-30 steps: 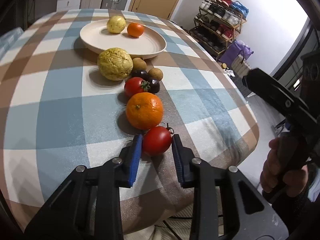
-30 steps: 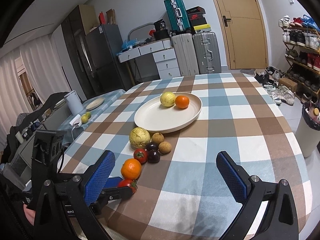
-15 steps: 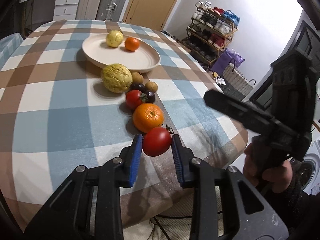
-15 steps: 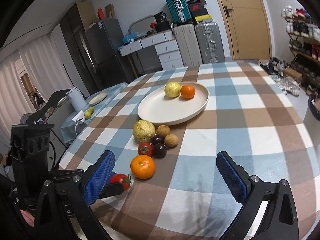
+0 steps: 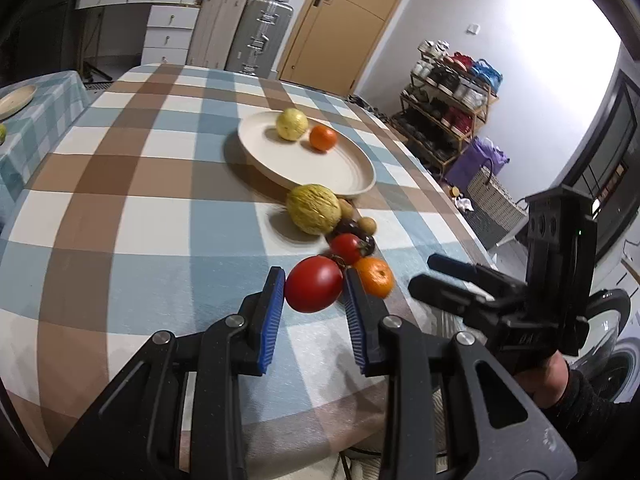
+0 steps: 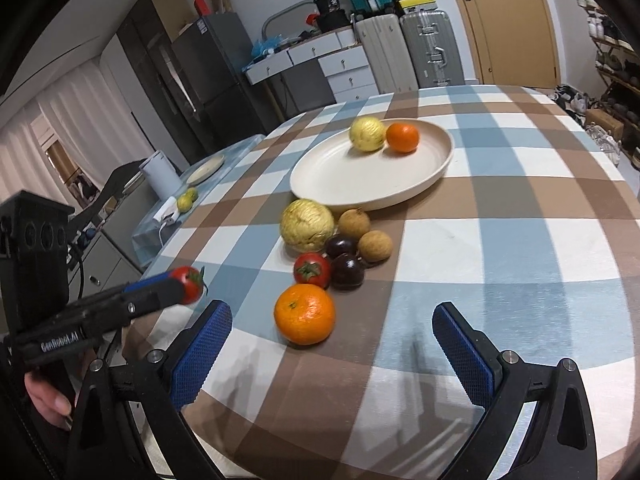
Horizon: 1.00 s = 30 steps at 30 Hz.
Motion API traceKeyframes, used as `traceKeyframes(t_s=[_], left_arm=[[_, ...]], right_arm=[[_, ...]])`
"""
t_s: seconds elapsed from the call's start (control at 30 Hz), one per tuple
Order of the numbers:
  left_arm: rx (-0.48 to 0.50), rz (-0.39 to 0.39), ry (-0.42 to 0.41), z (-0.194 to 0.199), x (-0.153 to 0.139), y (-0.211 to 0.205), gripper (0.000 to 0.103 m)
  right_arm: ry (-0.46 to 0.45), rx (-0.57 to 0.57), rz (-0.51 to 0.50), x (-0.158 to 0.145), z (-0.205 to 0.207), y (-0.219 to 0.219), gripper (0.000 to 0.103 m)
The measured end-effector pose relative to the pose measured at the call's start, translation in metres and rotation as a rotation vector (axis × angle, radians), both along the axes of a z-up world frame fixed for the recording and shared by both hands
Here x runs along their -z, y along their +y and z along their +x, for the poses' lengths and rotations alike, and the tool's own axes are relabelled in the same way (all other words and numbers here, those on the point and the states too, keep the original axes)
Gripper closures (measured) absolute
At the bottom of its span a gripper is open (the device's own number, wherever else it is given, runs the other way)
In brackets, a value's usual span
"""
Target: Organize fruits
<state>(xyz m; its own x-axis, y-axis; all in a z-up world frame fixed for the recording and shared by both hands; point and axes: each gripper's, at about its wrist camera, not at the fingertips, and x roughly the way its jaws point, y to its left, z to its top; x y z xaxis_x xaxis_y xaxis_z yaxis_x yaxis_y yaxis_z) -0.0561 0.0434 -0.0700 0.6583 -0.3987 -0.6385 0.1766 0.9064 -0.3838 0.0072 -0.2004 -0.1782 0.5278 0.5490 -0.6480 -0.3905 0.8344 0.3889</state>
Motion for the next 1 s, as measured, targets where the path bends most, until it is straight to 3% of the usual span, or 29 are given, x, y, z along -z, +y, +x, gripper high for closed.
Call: traceKeyframes(t_s=[0.13, 0.23, 0.27, 0.43, 0.63, 0.87, 0.93, 1.0], left_arm=[[-0.018, -0.007, -0.004, 0.002, -0.001, 0.009, 0.076], [-0.016, -0.013, 0.004, 0.003, 0.0, 0.011, 0.078], [-0.016, -0.015, 0.003, 0.003, 0.0, 0.012, 0.084], [-0.011, -0.017, 0.003, 0.005, 0.001, 0.013, 0.086], [0.001, -0.063, 0.058, 0.011, 0.017, 0.01, 0.086], [0.047, -0.054, 0.084, 0.007, 0.026, -0.004, 0.085], [0.066, -0.047, 0.094, 0.004, 0.027, -0.01, 0.081], [0.105, -0.065, 0.114, -0.001, 0.028, -0.018, 0.057]], right_arm=[[0.006, -0.035, -0.02, 0.003, 0.001, 0.013, 0.001], [0.007, -0.058, -0.042, 0.007, 0.002, 0.022, 0.014], [0.013, -0.066, -0.049, 0.009, 0.003, 0.025, 0.02], [0.022, -0.08, -0.069, 0.016, 0.006, 0.035, 0.028], [-0.003, -0.083, -0.14, 0.022, 0.004, 0.047, 0.06], [0.003, -0.071, -0.07, 0.026, 0.007, 0.039, 0.062], [0.005, -0.07, -0.052, 0.026, 0.008, 0.037, 0.062], [0.001, -0.069, -0.038, 0.027, 0.009, 0.035, 0.062]])
